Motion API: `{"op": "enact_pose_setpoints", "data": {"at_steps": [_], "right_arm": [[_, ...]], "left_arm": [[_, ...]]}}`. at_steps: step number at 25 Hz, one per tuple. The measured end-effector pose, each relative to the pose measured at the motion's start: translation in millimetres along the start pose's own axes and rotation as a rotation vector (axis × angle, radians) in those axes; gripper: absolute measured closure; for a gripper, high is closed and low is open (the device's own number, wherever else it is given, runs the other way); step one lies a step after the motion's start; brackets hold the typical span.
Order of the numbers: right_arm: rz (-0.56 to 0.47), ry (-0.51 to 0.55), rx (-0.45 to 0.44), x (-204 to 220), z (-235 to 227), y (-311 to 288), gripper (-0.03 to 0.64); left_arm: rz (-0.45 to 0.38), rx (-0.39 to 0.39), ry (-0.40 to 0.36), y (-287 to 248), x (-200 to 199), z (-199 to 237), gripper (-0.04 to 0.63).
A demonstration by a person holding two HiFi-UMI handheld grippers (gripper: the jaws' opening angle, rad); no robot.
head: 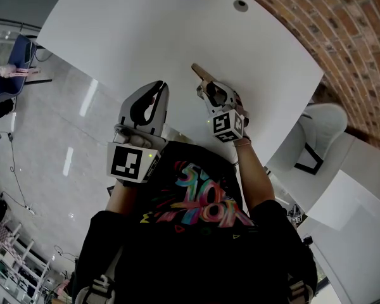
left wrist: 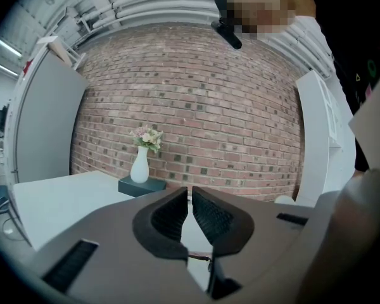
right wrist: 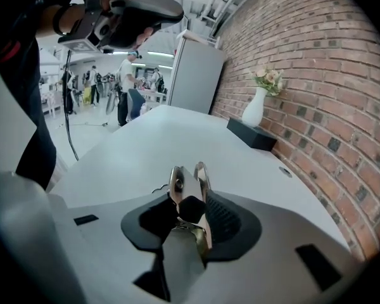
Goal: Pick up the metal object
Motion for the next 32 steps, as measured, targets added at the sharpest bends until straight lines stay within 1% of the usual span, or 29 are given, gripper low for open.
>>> {"op": "enact_pose_setpoints", "data": {"at_steps": [5,8,11,14,19,23,32], "right_arm": [[0.001,-0.006,-0.007,-2.9,0.4,1.8,0.485],[0.001,-0.01,-0.01,-5.0,0.9,2.8,0.489],[0.001,-0.023,-0.007,-6.0,-1.6,3.8,0.492],[-0.002,-0.06,0.002,-8.4,-4.8,5.6,0.494],[-0.028,-0.125,0.009,-17.3,-8.8,12.7,0.499],[-0.049,-0.158,0.02,-25.0,-10.8,22.0,0.499],[-0.118,-0.214,0.066,-56.7,-20.9,51.4,0.5]], "left_arm": [[-0.015,-0.009,0.001,1.1,-3.2,2.2,0.555],[-0.036,-0.006,0.007,1.4,-8.3,2.5,0.555],[-0.04,-0.004,0.004,0.9,-9.8,2.5,0.555],[-0.04,-0.002,-0.01,2.2,-9.0,4.0,0.555],[-0.047,-0.002,-0.012,4.8,-13.0,6.8,0.555],[-0.054,0.004,-0.013,6.9,-17.3,6.0,0.555],[-0.082,0.035,-0.032,5.9,-32.0,3.4,0.555]]}}
Point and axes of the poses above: the fingertips, and each gripper's own axes: y backward along the fingers, z to its left, x out of its underside, the point moved 1 cm from there along y, backward along the fingers, and after that the axes turned 11 degrees about -y, right-handed, at the moved point
